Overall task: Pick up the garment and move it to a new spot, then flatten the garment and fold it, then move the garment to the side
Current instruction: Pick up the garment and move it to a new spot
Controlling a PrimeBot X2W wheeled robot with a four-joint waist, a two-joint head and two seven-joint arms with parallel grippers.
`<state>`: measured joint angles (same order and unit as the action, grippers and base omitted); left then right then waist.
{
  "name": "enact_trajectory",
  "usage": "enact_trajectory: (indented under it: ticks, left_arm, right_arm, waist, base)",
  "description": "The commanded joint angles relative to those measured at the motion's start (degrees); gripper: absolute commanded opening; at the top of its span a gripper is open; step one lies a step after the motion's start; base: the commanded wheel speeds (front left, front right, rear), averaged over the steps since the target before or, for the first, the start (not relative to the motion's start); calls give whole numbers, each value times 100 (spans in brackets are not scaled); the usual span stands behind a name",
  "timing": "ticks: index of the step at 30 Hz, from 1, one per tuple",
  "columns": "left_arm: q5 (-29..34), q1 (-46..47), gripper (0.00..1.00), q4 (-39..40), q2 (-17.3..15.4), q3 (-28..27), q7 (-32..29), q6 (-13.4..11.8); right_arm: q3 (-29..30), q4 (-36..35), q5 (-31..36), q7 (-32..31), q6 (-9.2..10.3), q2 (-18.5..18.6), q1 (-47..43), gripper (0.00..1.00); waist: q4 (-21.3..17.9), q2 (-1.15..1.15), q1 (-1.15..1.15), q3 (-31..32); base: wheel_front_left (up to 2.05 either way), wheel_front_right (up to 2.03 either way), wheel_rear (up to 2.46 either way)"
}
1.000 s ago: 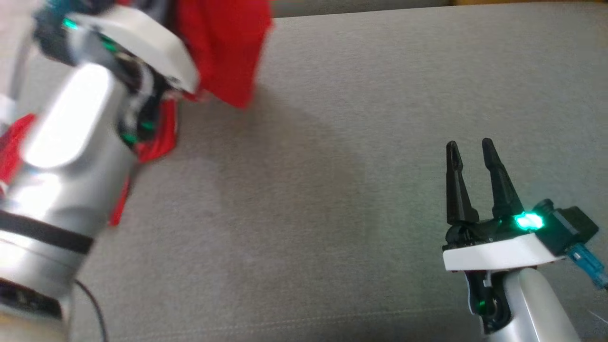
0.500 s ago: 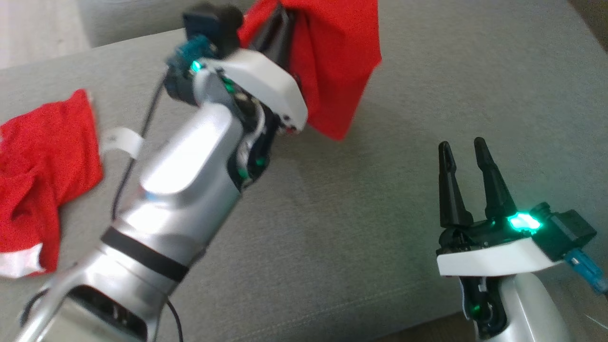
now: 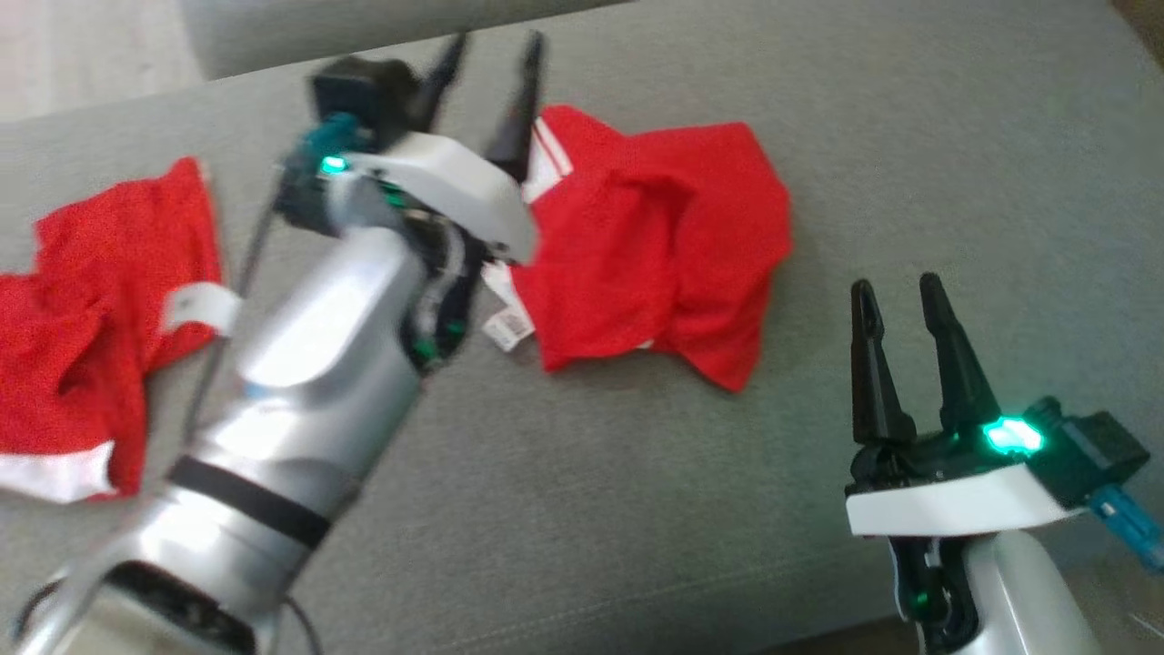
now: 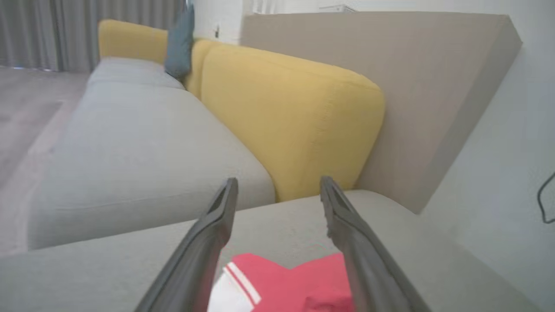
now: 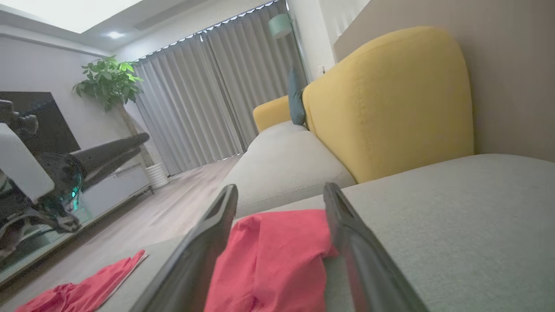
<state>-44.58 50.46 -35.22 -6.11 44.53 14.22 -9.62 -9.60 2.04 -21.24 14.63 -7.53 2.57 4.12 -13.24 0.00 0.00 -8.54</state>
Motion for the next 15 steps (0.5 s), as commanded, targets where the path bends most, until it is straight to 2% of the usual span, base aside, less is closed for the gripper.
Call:
enact_trajectory:
  ticks: [1, 5, 10, 15]
  left_arm:
    - [94, 164, 100, 213, -267, -281, 58, -25]
    - [355, -145, 100, 611, -643, -553, 74, -108]
    - [747, -985, 100, 1381, -1064, -858, 76, -185]
    - [973, -2106, 100, 2123, -1261, -1202, 77, -307]
  right_arm:
    - [-97, -149, 61, 37, 4, 31, 27, 100]
    - [-30, -90, 145, 37, 4, 31, -37, 100]
    - [95, 16, 273, 37, 4, 31, -94, 100]
    - [222, 121, 381, 37, 4, 31, -162, 100]
  waist:
    - [236, 0, 0, 102]
    - [588, 0, 0, 252]
    - [995, 0, 0, 415]
    - [1303, 0, 0, 574]
  base:
    - [0, 0, 0]
    - [0, 0, 0]
    - [0, 0, 0]
    - [0, 0, 0]
